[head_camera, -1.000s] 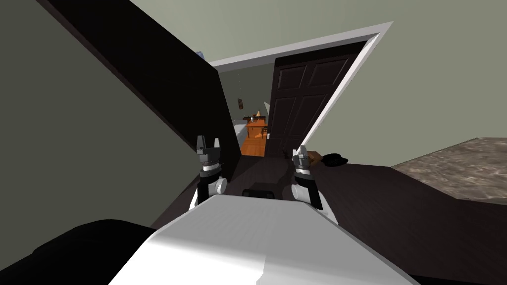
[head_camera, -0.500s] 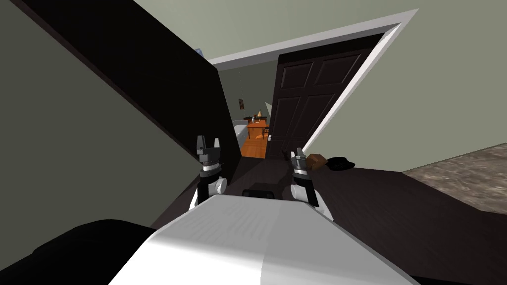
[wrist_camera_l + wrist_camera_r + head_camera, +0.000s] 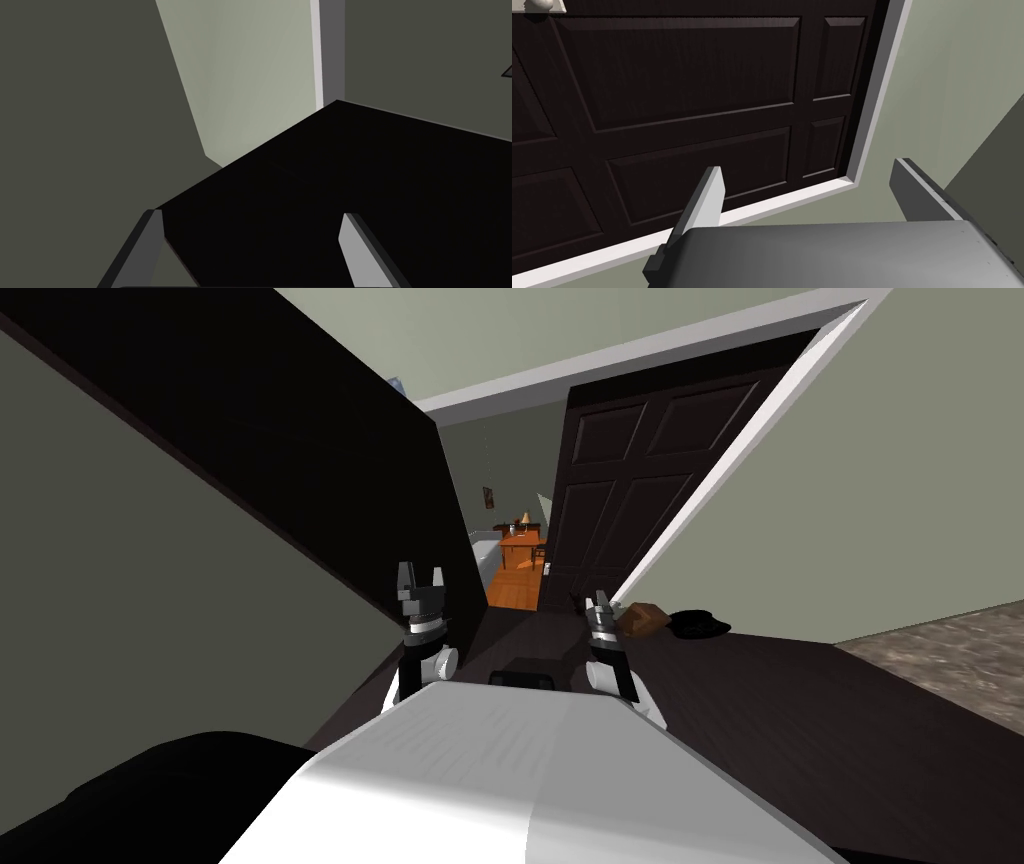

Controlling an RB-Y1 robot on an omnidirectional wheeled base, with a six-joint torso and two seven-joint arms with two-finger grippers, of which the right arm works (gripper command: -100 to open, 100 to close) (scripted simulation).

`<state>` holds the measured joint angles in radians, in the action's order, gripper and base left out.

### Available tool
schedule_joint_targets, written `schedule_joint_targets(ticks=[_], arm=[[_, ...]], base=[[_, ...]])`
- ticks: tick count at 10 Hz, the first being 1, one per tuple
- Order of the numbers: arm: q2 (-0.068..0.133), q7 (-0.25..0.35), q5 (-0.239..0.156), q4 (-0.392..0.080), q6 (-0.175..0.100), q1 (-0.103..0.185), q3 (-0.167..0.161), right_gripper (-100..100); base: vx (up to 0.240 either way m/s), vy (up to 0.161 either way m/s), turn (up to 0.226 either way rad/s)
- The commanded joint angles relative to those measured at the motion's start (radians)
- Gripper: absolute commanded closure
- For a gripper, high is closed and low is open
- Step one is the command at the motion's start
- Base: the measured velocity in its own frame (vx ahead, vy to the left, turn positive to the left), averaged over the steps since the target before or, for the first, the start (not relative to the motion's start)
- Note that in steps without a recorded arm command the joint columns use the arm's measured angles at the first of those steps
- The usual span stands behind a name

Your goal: Pull the door open

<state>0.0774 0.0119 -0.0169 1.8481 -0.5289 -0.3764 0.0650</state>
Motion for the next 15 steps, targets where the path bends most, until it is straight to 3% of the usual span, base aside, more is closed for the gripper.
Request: schedule_joint_targets(ticks=[1,15], arm=[[0.003,0.002,-0.001,-0.034,-0.006,0.013,0.004,-100],[0.024,0.022,-0.011,-0.339,-0.074,0.107,0.036,-100]], base=[[0.092,-0.001,0.026],[0.099,0.000,0.027]])
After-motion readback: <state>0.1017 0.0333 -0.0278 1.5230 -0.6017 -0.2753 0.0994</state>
